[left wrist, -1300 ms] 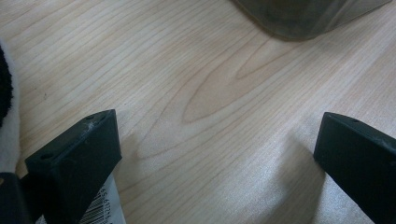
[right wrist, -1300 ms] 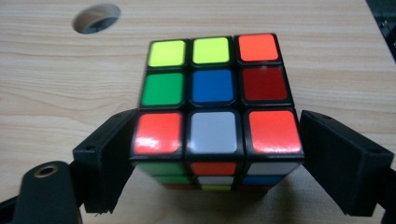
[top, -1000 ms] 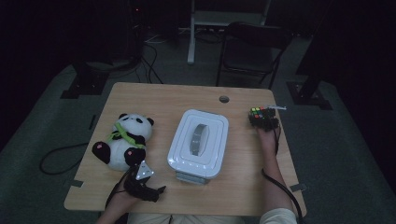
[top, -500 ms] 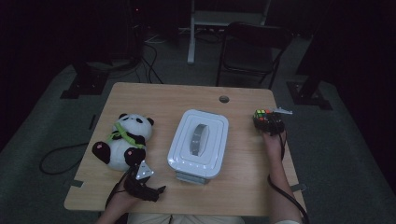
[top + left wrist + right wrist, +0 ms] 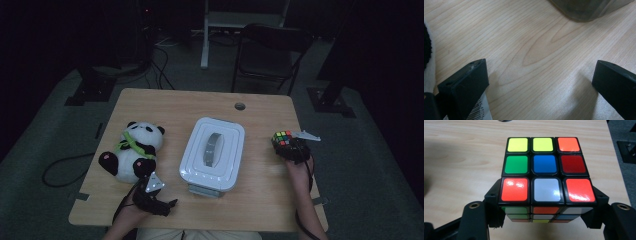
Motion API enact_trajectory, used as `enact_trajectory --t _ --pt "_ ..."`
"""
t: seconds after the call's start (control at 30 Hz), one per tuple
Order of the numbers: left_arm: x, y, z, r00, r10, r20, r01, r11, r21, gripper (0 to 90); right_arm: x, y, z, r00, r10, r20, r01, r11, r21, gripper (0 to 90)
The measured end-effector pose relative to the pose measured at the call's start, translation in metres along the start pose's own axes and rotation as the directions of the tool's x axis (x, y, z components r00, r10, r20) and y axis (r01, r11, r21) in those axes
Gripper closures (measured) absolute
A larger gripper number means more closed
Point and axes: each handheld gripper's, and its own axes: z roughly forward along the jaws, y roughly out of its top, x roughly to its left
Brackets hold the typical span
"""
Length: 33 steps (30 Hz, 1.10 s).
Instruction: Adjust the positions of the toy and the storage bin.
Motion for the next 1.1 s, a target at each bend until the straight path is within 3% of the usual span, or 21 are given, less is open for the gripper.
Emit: enact_trajectory --t 0.4,0.63,0.8,1.1 --pt "0.0 0.0 0.0 1.0 0.005 0.0 -0.005 1.0 0.004 1.2 0.016 -0.043 -0.042 0.9995 -0.032 -0.002 0.032 0.9989 0.033 33.8" --pt "-0.001 -0.001 -0.001 0.9998 -0.014 -0.015 0.014 0.9999 0.001 1.2 0.022 -0.064 -0.055 0.9992 -0.04 0.009 0.039 0.9972 0.064 33.8" --pt "-0.002 -0.001 0.0 0.9995 -0.022 -0.021 0.022 0.9998 0.0 1.1 0.022 -0.079 -0.062 0.9999 -0.013 0.011 0.012 0.9968 0.079 33.8" --pt "-0.002 -0.001 -0.001 0.9996 -0.021 -0.021 0.021 0.9998 0.0 1.2 0.022 -0.089 -0.069 0.9988 -0.013 0.047 0.01 0.998 0.062 33.7"
